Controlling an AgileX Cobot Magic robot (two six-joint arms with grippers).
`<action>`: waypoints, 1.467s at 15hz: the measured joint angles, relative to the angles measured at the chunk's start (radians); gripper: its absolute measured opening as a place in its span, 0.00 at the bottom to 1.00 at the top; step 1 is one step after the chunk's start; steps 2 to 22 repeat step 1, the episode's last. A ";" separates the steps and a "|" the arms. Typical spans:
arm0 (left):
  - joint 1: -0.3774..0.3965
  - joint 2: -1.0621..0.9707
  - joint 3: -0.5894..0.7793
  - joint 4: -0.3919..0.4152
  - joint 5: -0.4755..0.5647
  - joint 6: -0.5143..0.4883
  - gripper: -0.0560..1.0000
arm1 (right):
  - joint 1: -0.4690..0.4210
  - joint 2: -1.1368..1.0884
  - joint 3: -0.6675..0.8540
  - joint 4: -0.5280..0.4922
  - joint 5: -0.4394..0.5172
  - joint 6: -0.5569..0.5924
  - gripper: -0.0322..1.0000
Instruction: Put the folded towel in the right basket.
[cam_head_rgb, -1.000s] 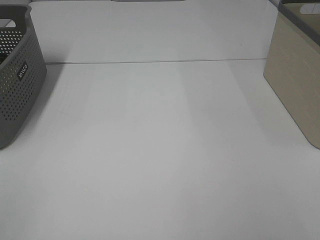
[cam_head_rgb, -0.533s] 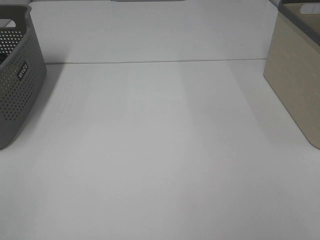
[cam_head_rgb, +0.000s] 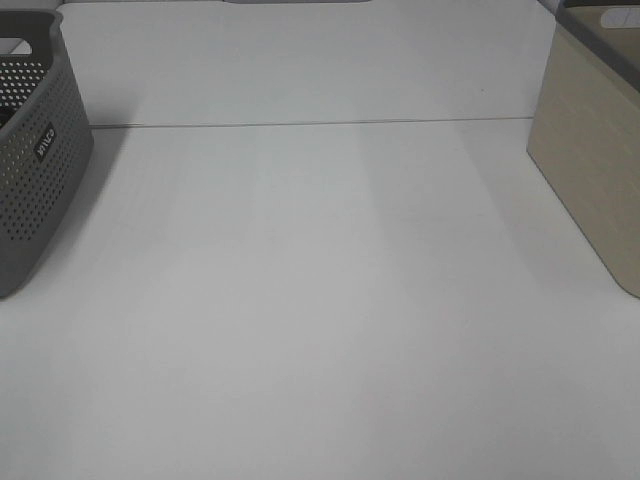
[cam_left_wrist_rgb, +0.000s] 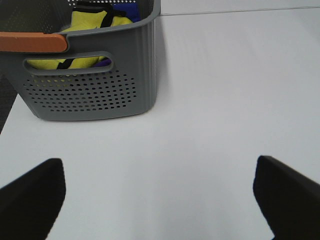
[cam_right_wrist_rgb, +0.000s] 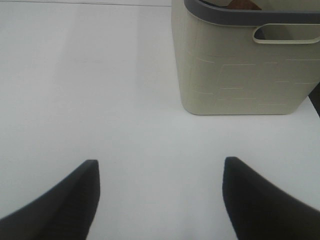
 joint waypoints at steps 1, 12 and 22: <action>0.000 0.000 0.000 0.000 0.000 0.000 0.97 | 0.000 0.000 0.000 0.000 0.000 0.000 0.67; 0.000 0.000 0.000 0.000 0.000 0.000 0.97 | 0.000 0.000 0.000 0.000 0.000 0.000 0.67; 0.000 0.000 0.000 0.000 0.000 0.000 0.97 | 0.000 0.000 0.000 0.000 0.000 0.000 0.67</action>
